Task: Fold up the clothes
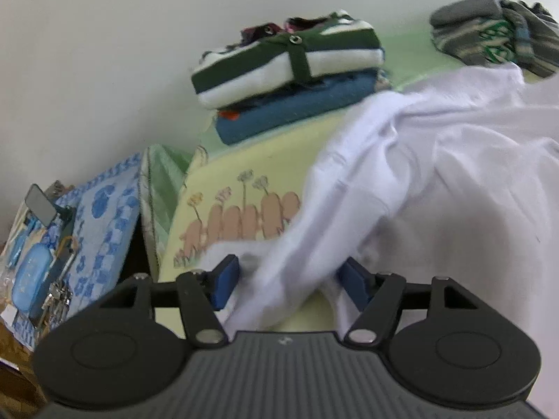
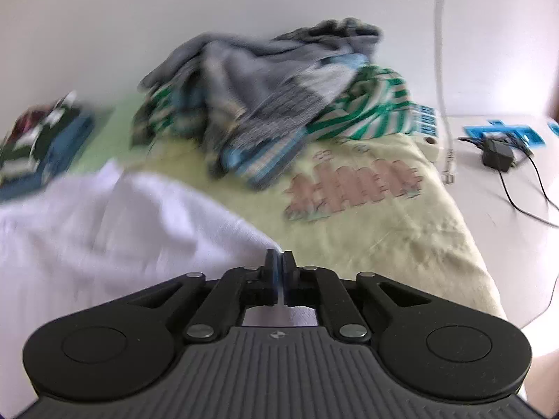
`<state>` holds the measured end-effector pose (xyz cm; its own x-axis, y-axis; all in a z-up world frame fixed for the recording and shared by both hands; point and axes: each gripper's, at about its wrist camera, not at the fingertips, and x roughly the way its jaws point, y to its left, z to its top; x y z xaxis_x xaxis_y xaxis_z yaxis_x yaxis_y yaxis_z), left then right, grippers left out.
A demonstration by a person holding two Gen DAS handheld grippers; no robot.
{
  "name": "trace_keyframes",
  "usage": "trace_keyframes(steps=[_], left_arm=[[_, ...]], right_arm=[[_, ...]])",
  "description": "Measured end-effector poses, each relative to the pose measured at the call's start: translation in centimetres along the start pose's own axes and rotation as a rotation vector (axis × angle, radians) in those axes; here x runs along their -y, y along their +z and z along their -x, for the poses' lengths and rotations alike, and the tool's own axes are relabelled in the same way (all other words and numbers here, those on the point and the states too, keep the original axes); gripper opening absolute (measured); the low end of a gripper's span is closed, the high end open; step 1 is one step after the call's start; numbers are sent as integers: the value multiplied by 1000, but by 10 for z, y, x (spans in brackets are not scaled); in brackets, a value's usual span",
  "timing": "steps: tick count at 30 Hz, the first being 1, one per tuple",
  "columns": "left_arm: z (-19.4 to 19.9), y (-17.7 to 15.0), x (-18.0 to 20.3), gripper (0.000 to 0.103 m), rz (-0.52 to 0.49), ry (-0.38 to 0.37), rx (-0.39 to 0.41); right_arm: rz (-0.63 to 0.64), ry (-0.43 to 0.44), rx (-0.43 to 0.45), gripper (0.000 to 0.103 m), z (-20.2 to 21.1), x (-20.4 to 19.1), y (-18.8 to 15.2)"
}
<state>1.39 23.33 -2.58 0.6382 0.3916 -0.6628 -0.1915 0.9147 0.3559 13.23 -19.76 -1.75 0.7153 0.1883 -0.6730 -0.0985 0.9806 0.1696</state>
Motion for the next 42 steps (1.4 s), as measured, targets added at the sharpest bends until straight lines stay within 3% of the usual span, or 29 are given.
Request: trace_keyframes(steps=[7,10,13,15,16,19,20,23,25,28,33,35,37,40,42], left_arm=[[-43,35,-13,68,36,110,-36],[-59,48,-16,72,5,159,-47],[-66,50,-16,73,-28,175,-52],[-61,51,-12,72,-78,175,-32],[-55,51,-9,72,-106,171,-8],[-33,55,-6,74,-159,131,62],[-26,58,-8,74,-156,101,78],[-8,68,-15,75,-137,39,114],[-1,75,-17,75,-114,-19,124],[-1,86,-3,76,-124,-116,125],[-25,97,45,77,-202,-178,98],[-36,101,60,75,-212,-202,83],[-46,104,74,73,-222,-216,72],[-60,113,89,68,-226,-187,64],[-73,121,96,69,-202,-123,55]], right_arm=[[-5,-67,136,2,-10,1,33],[87,-222,153,0,-20,-10,36],[22,-212,71,4,-29,-1,32],[-7,-76,90,7,-19,-4,32],[5,-23,103,14,-14,-9,32],[140,114,177,62,-1,-43,37],[200,156,183,67,0,-59,38],[355,266,107,66,-20,-95,40],[443,286,65,66,-38,-114,39],[487,329,12,66,-64,-132,39],[473,398,-82,65,-95,-151,38],[441,419,-106,41,-100,-154,36],[422,432,-92,24,-100,-157,37],[411,412,-37,18,-96,-161,43],[398,389,-16,17,-99,-165,47]])
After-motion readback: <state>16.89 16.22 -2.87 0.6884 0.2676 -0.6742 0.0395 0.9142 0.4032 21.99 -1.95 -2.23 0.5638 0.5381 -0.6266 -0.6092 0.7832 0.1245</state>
